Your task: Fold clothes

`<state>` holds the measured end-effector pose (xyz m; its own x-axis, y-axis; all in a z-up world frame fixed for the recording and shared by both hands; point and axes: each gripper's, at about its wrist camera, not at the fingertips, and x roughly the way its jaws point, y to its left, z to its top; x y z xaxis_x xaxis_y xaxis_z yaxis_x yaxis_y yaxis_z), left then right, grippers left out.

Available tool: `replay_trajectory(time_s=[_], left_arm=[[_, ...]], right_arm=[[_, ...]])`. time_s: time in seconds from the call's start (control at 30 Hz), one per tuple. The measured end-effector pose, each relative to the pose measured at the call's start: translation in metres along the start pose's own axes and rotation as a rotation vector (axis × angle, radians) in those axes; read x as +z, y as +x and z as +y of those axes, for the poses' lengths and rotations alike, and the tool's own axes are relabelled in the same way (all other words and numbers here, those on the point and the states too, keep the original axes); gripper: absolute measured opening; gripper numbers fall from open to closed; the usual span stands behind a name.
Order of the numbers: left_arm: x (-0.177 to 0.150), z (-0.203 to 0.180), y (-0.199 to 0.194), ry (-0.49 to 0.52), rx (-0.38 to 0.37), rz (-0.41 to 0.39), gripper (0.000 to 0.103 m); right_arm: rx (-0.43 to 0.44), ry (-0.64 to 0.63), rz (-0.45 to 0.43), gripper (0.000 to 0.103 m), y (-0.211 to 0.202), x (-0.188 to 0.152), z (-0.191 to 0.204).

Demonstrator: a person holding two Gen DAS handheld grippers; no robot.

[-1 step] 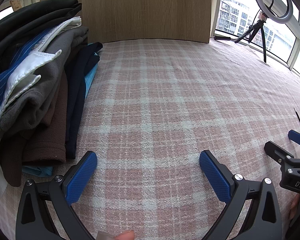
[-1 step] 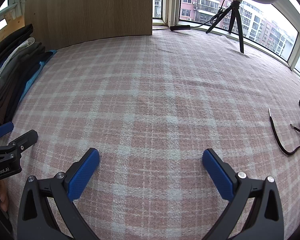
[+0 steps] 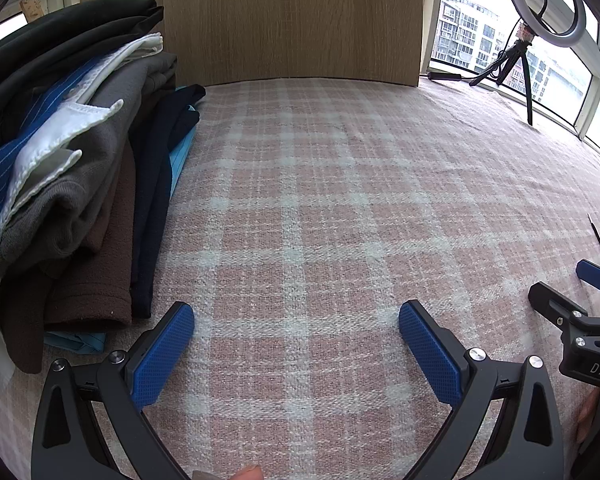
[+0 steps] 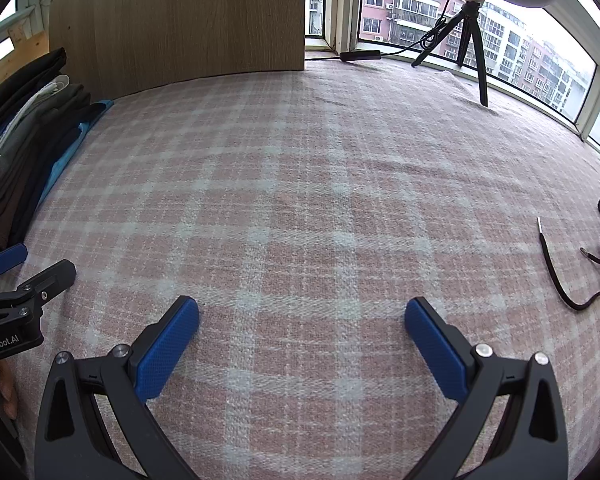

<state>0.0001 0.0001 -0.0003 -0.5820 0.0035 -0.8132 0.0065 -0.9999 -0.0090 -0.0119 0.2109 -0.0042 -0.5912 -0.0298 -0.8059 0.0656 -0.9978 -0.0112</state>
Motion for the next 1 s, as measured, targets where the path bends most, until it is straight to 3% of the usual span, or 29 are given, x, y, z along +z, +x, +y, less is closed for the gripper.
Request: replay_trajectory(time_s=[0.8,1.0], left_arm=[[0.0,-0.001,0.002,-0.006,0.001,0.012,0.103],[0.002,0.002,-0.005,-0.015,-0.019,0.03,0.102]], right_arm=[[0.001,-0.008,0.015,0.103,0.001,0.002,0.001],[0.01,0.043,0.015,0.103,-0.014,-0.003,0.001]])
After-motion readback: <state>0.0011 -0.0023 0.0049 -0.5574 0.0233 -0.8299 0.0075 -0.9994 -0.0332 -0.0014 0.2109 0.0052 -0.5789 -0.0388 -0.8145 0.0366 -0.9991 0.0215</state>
